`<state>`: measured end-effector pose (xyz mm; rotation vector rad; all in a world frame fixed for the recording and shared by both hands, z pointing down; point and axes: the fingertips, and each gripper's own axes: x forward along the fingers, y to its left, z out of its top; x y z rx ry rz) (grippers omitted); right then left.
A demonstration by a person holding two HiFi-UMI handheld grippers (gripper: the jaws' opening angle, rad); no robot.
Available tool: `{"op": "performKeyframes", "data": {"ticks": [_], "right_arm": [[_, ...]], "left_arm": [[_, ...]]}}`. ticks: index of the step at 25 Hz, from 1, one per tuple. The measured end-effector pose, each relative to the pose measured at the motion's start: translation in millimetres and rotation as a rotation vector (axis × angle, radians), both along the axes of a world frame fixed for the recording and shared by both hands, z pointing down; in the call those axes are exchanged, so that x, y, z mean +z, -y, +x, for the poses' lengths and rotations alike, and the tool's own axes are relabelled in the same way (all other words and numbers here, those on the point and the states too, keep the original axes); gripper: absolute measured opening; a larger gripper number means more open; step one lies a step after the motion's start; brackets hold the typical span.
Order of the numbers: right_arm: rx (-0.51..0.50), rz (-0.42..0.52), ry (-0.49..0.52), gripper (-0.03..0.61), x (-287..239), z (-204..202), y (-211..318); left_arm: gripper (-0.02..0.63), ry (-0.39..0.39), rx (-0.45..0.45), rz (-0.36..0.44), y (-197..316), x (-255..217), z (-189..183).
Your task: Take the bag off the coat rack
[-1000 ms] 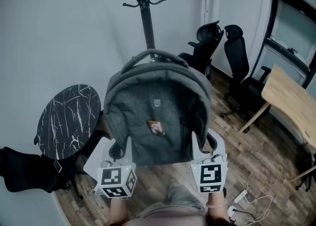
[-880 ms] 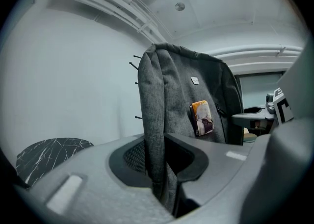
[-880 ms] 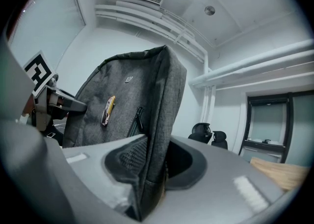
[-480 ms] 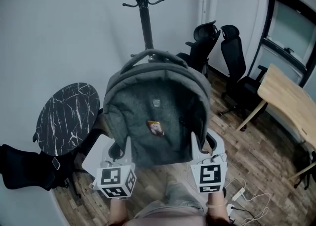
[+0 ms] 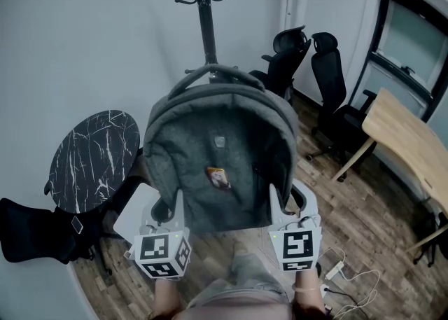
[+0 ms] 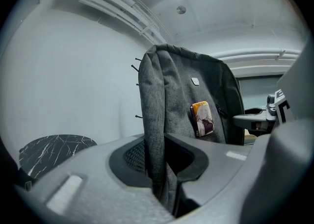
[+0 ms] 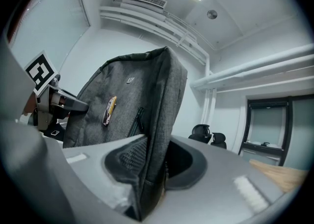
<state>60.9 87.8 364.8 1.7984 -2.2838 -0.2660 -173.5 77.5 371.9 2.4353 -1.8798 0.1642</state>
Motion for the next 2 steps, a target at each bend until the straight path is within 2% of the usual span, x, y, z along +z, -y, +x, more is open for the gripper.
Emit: {"op": "performKeyframes", "data": {"ticks": [2], "right_arm": [[-0.002,0.006,-0.002,0.095,-1.2,-1.2,-1.7]], "left_arm": [[0.077,-0.004,0.0,0.0,-2.0,0.4,-0.9]]}}
